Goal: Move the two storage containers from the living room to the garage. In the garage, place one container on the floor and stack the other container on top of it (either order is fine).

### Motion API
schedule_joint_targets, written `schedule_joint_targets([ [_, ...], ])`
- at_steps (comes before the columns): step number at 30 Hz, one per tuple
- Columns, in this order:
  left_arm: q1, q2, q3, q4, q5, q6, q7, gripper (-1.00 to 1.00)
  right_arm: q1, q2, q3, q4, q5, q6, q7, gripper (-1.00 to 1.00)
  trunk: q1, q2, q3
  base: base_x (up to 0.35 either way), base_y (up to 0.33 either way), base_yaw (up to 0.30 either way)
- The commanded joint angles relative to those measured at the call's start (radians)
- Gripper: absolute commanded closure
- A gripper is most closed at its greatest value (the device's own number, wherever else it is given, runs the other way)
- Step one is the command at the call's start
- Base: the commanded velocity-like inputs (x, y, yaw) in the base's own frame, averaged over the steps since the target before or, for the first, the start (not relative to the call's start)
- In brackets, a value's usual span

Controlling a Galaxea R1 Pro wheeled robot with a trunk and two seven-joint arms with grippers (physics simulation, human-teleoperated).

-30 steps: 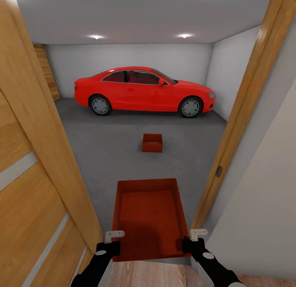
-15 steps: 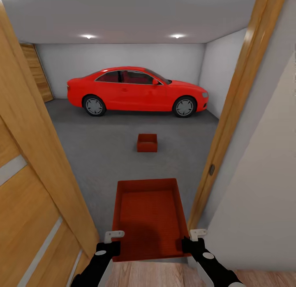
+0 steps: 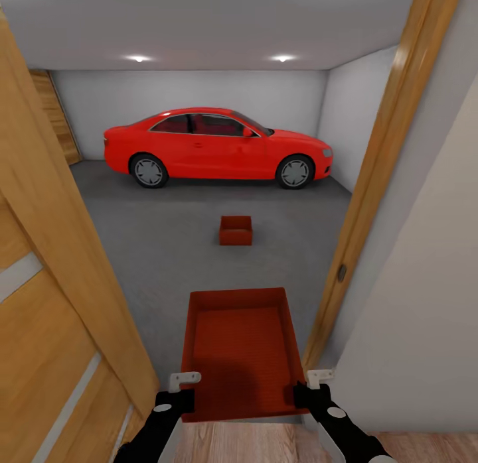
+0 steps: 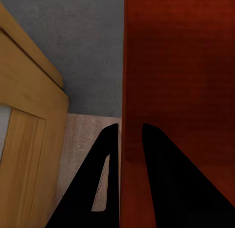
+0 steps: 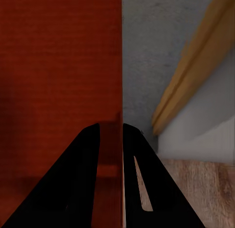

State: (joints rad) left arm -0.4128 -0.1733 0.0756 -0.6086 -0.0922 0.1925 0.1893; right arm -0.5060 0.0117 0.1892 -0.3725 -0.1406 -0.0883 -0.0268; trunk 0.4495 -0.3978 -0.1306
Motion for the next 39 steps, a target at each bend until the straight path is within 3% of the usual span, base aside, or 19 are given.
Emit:
schedule_joint_targets([
  [1, -0.001, -0.001, 0.002, -0.011, -0.021, 0.007, 0.002, 1.00, 0.000, -0.001, 0.056, 0.004, 0.023, -0.004, 0.011, 1.00, 0.001, -0.002, -0.002, 0.000, 0.243, 0.000],
  [23, 0.000, -0.001, 0.002, -0.011, -0.020, 0.007, 0.002, 1.00, 0.000, -0.001, 0.056, 0.004, 0.023, -0.004, 0.011, 1.00, 0.001, -0.002, -0.002, 0.001, 0.054, 0.000],
  [39, 0.000, -0.001, 0.002, -0.011, -0.020, 0.007, 0.002, 1.00, 0.000, -0.001, 0.056, 0.004, 0.024, -0.004, 0.011, 1.00, 0.001, -0.002, -0.002, 0.298, 0.000, 0.000],
])
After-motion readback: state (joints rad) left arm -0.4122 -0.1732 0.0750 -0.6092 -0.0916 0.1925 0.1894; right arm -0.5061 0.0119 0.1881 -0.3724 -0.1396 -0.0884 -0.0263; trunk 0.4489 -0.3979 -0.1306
